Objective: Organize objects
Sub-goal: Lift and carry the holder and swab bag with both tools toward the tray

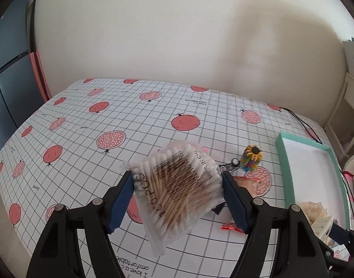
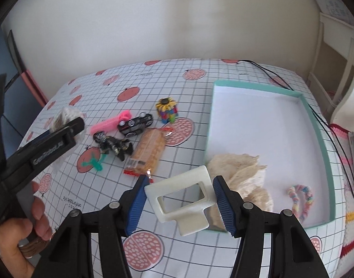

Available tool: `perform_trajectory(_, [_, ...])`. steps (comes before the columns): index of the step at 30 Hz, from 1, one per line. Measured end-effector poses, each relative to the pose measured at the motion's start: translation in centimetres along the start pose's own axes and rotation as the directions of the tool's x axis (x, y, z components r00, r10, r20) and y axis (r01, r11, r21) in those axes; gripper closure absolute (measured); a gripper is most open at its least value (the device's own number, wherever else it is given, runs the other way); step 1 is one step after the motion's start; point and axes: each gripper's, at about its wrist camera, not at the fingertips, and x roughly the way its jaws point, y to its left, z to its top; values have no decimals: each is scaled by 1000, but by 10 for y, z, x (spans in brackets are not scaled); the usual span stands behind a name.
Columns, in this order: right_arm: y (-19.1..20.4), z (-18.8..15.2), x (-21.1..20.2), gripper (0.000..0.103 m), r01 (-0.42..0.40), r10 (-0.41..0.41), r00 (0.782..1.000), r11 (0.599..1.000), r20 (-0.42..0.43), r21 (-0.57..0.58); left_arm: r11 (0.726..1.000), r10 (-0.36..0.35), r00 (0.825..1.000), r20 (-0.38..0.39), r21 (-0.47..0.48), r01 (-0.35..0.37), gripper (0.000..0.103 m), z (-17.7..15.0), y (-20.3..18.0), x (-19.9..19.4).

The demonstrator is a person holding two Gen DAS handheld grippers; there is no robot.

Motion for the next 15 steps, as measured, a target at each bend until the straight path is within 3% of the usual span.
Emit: perform_trajectory(15, [-105, -4, -3, 43, 113, -118, 993, 975, 13, 193, 982, -146, 989, -21, 118, 147, 27, -9, -75, -19])
